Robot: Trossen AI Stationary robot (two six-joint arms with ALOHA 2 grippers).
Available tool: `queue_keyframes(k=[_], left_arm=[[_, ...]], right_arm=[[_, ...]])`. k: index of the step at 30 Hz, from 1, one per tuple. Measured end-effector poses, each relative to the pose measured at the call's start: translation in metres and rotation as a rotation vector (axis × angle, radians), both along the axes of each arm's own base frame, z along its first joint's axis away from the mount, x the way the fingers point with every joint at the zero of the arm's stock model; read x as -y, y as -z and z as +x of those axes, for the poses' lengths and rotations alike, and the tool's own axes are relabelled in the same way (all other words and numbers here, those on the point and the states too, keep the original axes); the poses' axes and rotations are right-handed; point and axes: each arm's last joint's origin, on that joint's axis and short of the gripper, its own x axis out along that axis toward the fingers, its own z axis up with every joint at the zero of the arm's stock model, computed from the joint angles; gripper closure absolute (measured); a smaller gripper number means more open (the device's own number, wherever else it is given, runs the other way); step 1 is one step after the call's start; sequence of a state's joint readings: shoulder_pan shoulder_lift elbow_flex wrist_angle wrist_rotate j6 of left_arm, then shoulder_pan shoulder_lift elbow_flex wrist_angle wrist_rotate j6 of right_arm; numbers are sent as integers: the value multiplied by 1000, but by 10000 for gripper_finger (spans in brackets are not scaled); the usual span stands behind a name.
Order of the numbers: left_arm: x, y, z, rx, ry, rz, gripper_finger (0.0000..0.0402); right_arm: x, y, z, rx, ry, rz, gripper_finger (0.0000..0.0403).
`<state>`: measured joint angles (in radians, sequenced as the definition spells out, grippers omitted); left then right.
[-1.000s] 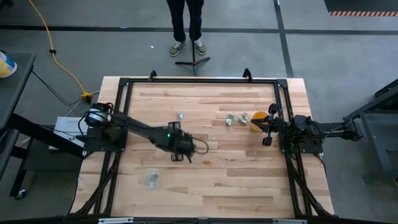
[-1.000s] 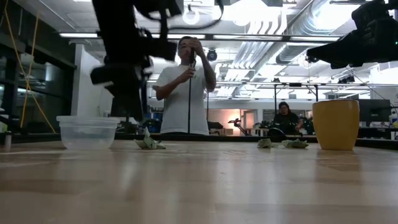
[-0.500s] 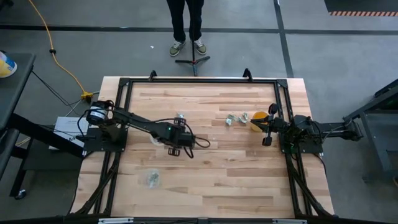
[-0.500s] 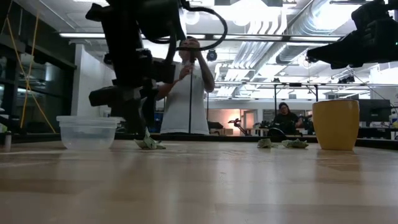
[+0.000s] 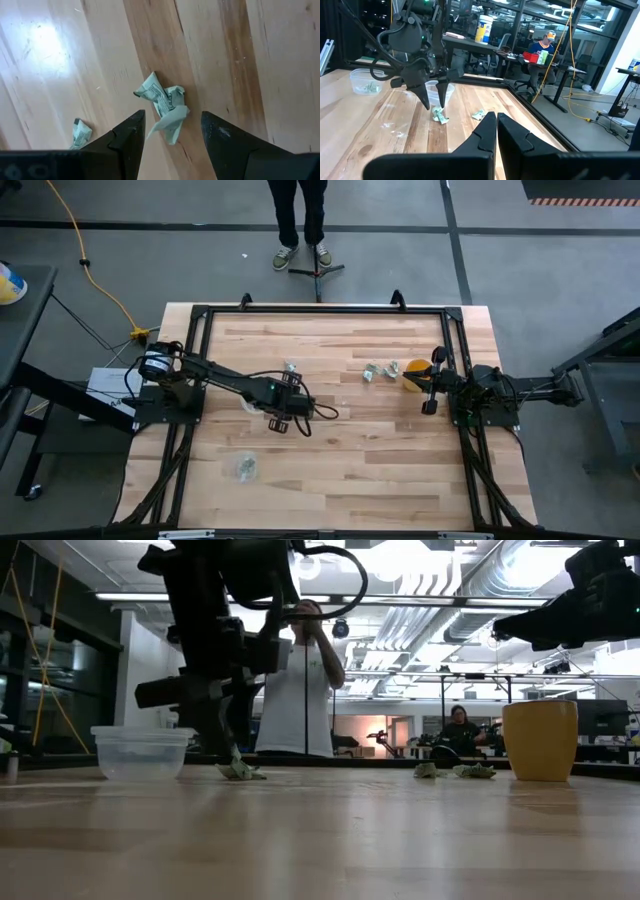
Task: Pick and place Stevia / Truvia into bins
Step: Put the stevia packet in the top transparent container
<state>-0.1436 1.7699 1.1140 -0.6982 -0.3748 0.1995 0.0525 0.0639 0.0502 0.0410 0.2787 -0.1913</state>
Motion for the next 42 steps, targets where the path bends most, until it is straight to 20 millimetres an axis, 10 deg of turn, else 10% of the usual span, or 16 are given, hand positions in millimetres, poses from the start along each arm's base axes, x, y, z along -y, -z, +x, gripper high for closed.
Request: queue_keyframes(k=[24,42], left_arm=[[-1,12,-4,15,23,16,180],[-1,11,-3,9,37,19,379]], right_arm=[[0,0,0,0,4,0,396],[0,0,0,0,8,-1,396]])
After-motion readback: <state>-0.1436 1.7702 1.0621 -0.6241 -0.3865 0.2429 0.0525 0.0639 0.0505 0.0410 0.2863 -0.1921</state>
